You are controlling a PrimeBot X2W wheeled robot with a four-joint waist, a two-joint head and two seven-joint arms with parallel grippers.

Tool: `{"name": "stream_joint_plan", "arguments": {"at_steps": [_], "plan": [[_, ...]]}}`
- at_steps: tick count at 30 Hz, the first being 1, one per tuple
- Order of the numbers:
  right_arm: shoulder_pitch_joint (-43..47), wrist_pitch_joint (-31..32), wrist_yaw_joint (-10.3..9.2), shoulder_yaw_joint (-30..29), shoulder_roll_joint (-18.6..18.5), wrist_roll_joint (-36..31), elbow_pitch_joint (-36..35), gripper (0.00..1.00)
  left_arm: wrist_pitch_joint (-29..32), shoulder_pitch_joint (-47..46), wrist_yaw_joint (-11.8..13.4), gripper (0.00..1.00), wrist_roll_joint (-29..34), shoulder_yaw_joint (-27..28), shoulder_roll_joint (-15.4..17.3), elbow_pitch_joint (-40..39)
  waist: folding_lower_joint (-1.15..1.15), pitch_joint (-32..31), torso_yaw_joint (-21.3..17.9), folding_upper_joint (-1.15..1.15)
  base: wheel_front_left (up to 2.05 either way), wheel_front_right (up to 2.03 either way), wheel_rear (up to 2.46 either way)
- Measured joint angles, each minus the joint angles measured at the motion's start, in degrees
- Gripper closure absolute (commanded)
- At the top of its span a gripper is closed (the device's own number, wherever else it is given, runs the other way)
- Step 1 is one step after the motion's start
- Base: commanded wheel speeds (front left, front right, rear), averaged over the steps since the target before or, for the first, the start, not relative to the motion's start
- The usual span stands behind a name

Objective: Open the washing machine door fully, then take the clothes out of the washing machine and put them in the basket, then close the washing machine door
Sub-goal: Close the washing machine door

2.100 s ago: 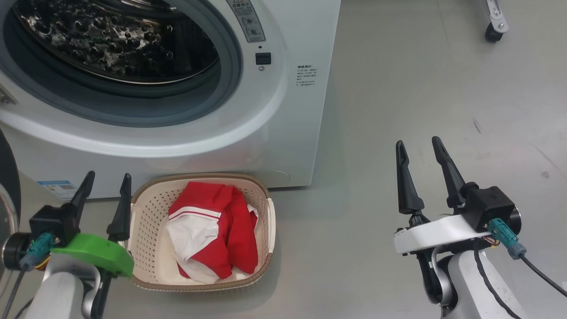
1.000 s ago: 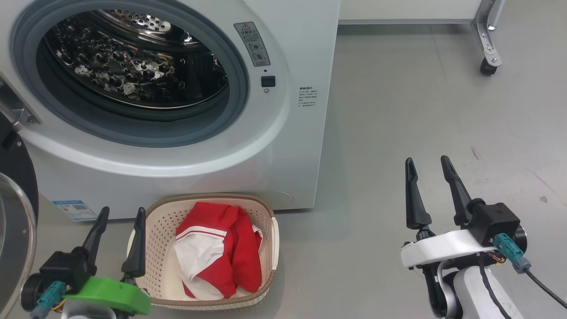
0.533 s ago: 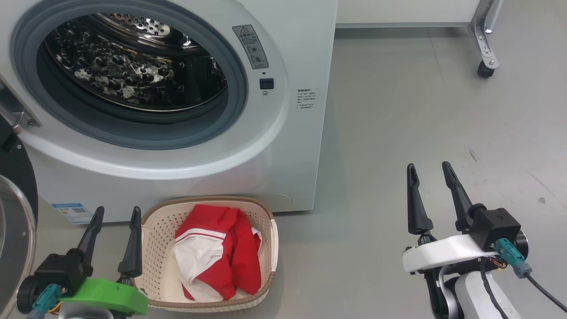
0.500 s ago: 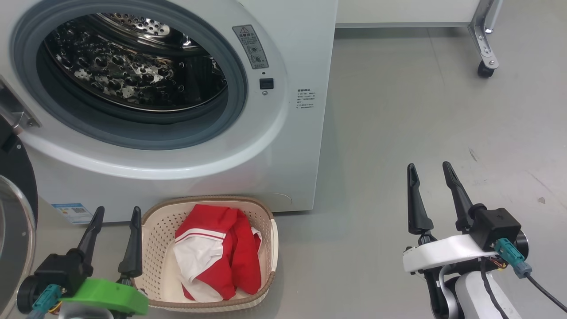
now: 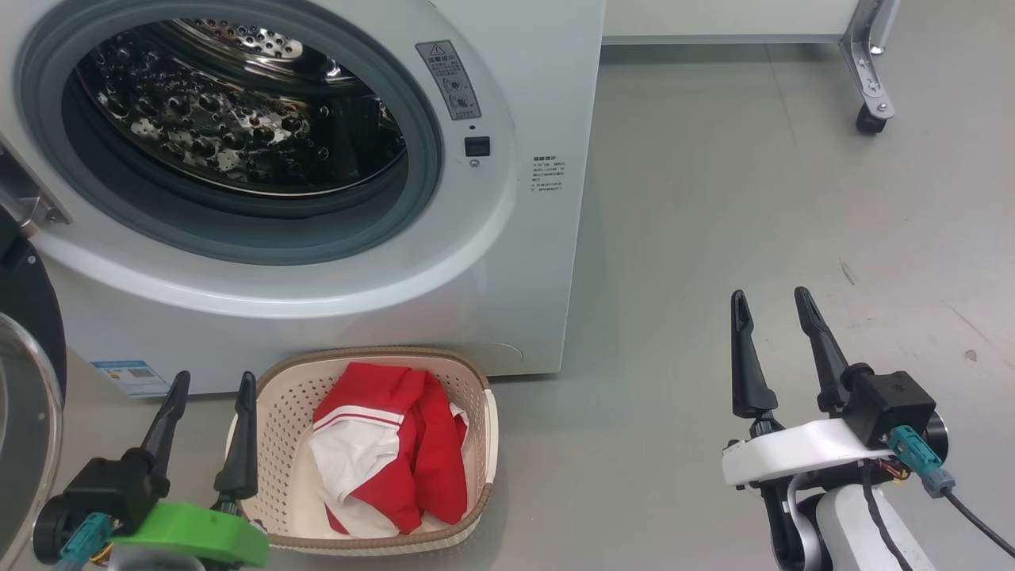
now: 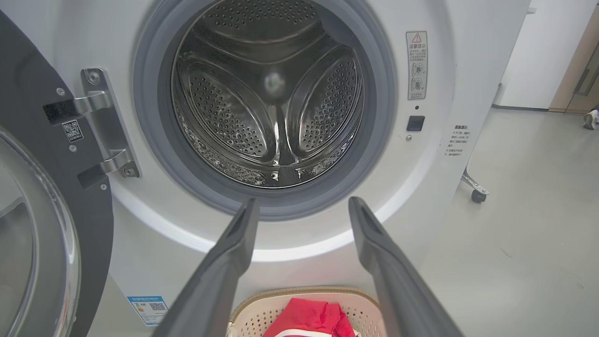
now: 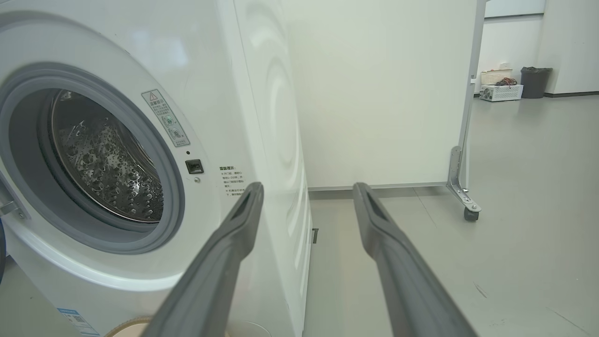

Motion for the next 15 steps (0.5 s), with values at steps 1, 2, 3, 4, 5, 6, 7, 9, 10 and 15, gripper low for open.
{"name": "stream_joint_plan", "arguments": {"at_steps": [1,2,3,4,5,6,7,9,10,15], "plan": [[0.0,0.0,0.01,0.0,0.0,0.0,0.0,0.00,0.0,0.0,0.0,0.00,0.0,0.0,0.0,0.0,0.00,0.0,0.0,0.00,0.00,0.00,0.00],[0.0,0.0,0.01,0.0,0.0,0.0,0.0,0.00,0.0,0.1,0.0,0.00,0.0,-0.1,0.0,0.0,0.00,0.0,0.0,0.00,0.00,0.00,0.00],[0.0,0.0,0.01,0.0,0.0,0.0,0.0,0.00,0.0,0.2,0.0,0.00,0.0,-0.1,0.0,-0.1,0.00,0.1,0.0,0.00,0.00,0.00,0.00],[0.0,0.0,0.01,0.0,0.0,0.0,0.0,0.00,0.0,0.2,0.0,0.00,0.0,-0.1,0.0,-0.2,0.00,0.1,0.0,0.00,0.00,0.00,0.00],[0.0,0.0,0.01,0.0,0.0,0.0,0.0,0.00,0.0,0.3,0.0,0.00,0.0,-0.1,0.0,-0.2,0.00,0.1,0.1,0.00,0.00,0.00,0.00],[0.0,0.0,0.01,0.0,0.0,0.0,0.0,0.00,0.0,0.3,0.0,0.00,0.0,-0.1,0.0,-0.2,0.00,0.1,0.1,0.00,0.00,0.00,0.00],[0.0,0.0,0.01,0.0,0.0,0.0,0.0,0.00,0.0,0.3,0.0,0.00,0.0,-0.1,0.0,-0.2,0.00,0.1,0.1,0.00,0.00,0.00,0.00],[0.0,0.0,0.01,0.0,0.0,0.0,-0.1,0.00,0.0,0.3,0.0,0.00,0.1,-0.2,0.0,-0.2,0.00,0.0,0.1,0.00,0.00,0.00,0.00],[0.0,0.0,0.01,0.0,0.0,0.0,-0.1,0.00,0.0,0.4,0.0,0.00,0.1,-0.2,0.0,-0.3,0.00,0.0,0.1,0.00,0.00,0.00,0.00],[0.0,0.0,0.02,0.0,0.0,0.0,0.0,0.00,0.0,0.5,0.0,0.00,0.0,-0.2,-0.1,-0.7,0.00,-0.1,0.1,0.00,0.00,0.00,0.00]]}}
